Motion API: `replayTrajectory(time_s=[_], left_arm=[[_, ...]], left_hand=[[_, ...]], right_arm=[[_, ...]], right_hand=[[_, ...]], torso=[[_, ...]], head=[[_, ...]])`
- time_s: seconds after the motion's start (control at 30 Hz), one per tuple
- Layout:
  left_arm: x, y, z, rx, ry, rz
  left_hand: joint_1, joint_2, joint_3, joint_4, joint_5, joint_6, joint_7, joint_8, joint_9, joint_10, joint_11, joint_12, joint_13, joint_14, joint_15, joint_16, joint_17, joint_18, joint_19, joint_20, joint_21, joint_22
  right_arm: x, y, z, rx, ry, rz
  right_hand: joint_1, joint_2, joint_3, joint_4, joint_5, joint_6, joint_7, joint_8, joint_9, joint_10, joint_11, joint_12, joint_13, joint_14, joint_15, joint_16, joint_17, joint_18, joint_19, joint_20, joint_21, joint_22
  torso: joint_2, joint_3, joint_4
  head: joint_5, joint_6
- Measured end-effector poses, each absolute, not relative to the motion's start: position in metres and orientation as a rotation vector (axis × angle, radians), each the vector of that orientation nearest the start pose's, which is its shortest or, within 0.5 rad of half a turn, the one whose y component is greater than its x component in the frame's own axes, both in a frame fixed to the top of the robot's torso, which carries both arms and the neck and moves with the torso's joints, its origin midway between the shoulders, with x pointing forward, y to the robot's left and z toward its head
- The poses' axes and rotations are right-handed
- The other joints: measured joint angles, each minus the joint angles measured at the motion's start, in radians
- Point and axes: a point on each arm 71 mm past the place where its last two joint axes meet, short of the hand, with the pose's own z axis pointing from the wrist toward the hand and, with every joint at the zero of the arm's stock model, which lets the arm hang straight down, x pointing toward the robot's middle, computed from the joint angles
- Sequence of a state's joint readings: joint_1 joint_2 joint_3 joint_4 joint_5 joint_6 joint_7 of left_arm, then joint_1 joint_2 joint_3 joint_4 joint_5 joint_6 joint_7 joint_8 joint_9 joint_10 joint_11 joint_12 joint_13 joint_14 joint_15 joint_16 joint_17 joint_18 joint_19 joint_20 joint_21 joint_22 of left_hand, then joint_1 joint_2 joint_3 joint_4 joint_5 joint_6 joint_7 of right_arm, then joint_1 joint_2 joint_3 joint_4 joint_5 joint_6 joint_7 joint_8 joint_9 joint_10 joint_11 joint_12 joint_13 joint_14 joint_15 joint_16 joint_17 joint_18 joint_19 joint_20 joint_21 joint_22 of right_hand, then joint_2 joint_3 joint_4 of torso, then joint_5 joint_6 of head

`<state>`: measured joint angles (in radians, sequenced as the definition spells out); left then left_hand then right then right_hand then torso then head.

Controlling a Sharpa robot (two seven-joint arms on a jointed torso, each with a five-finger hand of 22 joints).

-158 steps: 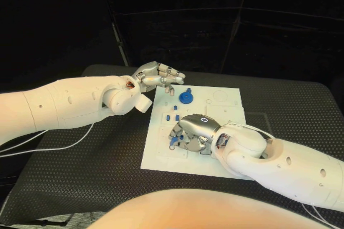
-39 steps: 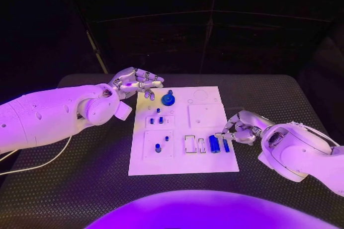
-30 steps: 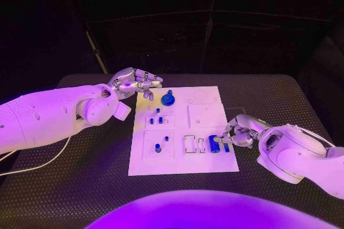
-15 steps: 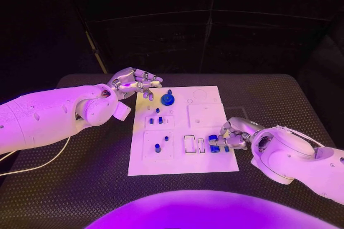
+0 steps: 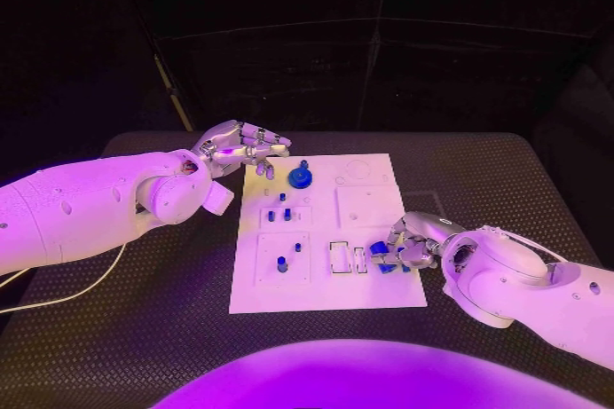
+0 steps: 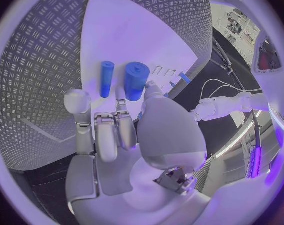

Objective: Assemble the parts on the task board

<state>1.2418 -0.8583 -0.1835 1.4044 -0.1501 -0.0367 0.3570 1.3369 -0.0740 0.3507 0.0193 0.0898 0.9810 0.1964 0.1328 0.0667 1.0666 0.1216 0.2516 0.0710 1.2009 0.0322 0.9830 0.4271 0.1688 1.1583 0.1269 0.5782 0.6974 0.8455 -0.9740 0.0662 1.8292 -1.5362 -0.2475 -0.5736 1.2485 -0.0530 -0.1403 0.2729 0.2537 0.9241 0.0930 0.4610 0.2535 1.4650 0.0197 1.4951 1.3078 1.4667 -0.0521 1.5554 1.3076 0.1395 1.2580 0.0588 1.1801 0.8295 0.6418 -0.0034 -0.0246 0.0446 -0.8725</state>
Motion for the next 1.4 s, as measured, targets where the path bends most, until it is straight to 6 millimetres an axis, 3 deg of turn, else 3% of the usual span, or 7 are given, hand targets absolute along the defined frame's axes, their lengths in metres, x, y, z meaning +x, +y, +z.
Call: replayTrajectory(time_s=[0.23, 0.4, 0.6, 0.8, 1.1, 1.23, 1.4], left_arm=[[0.489, 0.239, -0.217, -0.928, 1.710, -1.535], [0.489, 0.240, -0.217, -0.930, 1.711, -1.533], [0.489, 0.240, -0.217, -0.930, 1.711, -1.532], [0.489, 0.240, -0.217, -0.930, 1.712, -1.533], [0.489, 0.239, -0.217, -0.930, 1.713, -1.534], [0.489, 0.239, -0.217, -0.930, 1.713, -1.535], [0.489, 0.238, -0.217, -0.928, 1.714, -1.537]], left_hand=[[0.000, 0.000, 0.000, 0.000, 0.000, 0.000, 0.000, 0.000, 0.000, 0.000, 0.000, 0.000, 0.000, 0.000, 0.000, 0.000, 0.000, 0.000, 0.000, 0.000, 0.000, -0.001], [0.000, 0.000, -0.003, 0.003, 0.000, 0.000, 0.000, 0.000, 0.000, 0.000, 0.000, 0.000, 0.000, 0.000, 0.000, 0.000, 0.000, 0.000, 0.000, 0.000, 0.000, -0.001], [0.000, 0.000, -0.003, 0.003, 0.000, 0.000, 0.000, 0.000, 0.000, 0.000, 0.000, 0.000, 0.000, 0.000, 0.000, 0.000, 0.000, 0.000, 0.000, 0.000, 0.000, -0.001], [0.000, 0.000, -0.003, 0.003, 0.000, 0.000, 0.000, 0.000, 0.000, 0.000, 0.000, 0.000, 0.000, 0.000, 0.000, 0.000, 0.000, 0.000, 0.000, 0.000, 0.000, -0.001], [0.000, 0.000, -0.003, 0.003, 0.000, 0.000, 0.000, 0.000, 0.000, 0.000, 0.000, 0.000, 0.000, 0.000, 0.000, 0.000, 0.000, 0.000, 0.000, 0.000, 0.000, -0.001], [0.000, 0.000, -0.003, 0.003, 0.000, 0.000, 0.000, 0.000, 0.000, 0.000, 0.000, 0.000, 0.000, 0.000, 0.000, 0.000, 0.000, 0.000, 0.000, 0.000, 0.000, -0.001], [0.000, 0.000, -0.003, 0.003, 0.000, 0.000, 0.000, 0.000, 0.000, 0.000, 0.000, 0.000, 0.000, 0.000, 0.000, 0.000, 0.000, 0.000, 0.000, 0.000, 0.000, -0.001]], right_arm=[[0.372, -0.190, -0.277, 0.040, 2.023, 0.417], [0.370, -0.187, -0.277, 0.016, 2.011, 0.421], [0.365, -0.187, -0.277, 0.028, 1.990, 0.433], [0.359, -0.189, -0.272, 0.101, 1.951, 0.471], [0.353, -0.183, -0.260, 0.223, 1.875, 0.561], [0.353, -0.178, -0.259, 0.248, 1.871, 0.585], [0.355, -0.167, -0.263, 0.262, 1.889, 0.606]], right_hand=[[0.079, 0.009, 0.005, -0.049, 0.027, -0.009, 0.002, 0.012, 0.008, 0.000, 0.000, 0.000, 0.000, 0.000, 0.000, 0.003, 0.000, 0.000, 0.000, 0.000, 0.000, 0.003], [0.100, 0.020, 0.003, -0.059, 0.068, 0.000, -0.001, 0.020, 0.008, 0.000, 0.000, 0.007, 0.000, 0.000, 0.000, 0.003, 0.000, 0.000, 0.004, -0.004, 0.008, 0.013], [0.114, 0.032, -0.005, -0.055, 0.175, 0.013, 0.007, 0.029, 0.008, 0.002, -0.024, 0.018, 0.000, 0.002, -0.012, 0.010, 0.000, 0.000, 0.019, -0.019, 0.021, 0.034], [0.109, 0.036, -0.005, -0.053, 0.240, 0.017, 0.012, 0.030, 0.008, 0.001, -0.035, 0.022, 0.000, 0.000, -0.021, 0.010, 0.000, 0.000, 0.025, -0.025, 0.027, 0.045], [0.099, 0.046, -0.015, -0.033, 0.253, 0.021, 0.016, 0.030, 0.007, 0.000, -0.036, 0.022, 0.000, -0.003, -0.025, 0.010, 0.000, 0.000, 0.029, -0.029, 0.028, 0.047], [0.080, 0.065, -0.026, -0.001, 0.252, 0.021, 0.016, 0.030, 0.007, 0.000, -0.036, 0.022, 0.000, -0.004, -0.025, 0.010, 0.000, 0.000, 0.029, -0.029, 0.028, 0.047], [0.049, 0.095, -0.048, 0.021, 0.163, 0.028, 0.021, 0.030, 0.008, 0.000, -0.036, 0.022, 0.000, -0.004, -0.025, 0.010, 0.000, 0.000, 0.029, -0.029, 0.028, 0.047]], torso=[[0.000, -0.0001, 0.0021], [-0.001, -0.0002, 0.0021], [-0.001, 0.0000, 0.0002], [-0.001, 0.0003, -0.0004], [-0.001, -0.0008, 0.0014], [-0.001, -0.0010, 0.0016], [0.000, -0.0012, 0.0021]], head=[[0.004, 0.000], [0.010, 0.000], [0.012, 0.000], [0.011, 0.000], [0.009, 0.000], [0.011, 0.000], [0.011, 0.000]])
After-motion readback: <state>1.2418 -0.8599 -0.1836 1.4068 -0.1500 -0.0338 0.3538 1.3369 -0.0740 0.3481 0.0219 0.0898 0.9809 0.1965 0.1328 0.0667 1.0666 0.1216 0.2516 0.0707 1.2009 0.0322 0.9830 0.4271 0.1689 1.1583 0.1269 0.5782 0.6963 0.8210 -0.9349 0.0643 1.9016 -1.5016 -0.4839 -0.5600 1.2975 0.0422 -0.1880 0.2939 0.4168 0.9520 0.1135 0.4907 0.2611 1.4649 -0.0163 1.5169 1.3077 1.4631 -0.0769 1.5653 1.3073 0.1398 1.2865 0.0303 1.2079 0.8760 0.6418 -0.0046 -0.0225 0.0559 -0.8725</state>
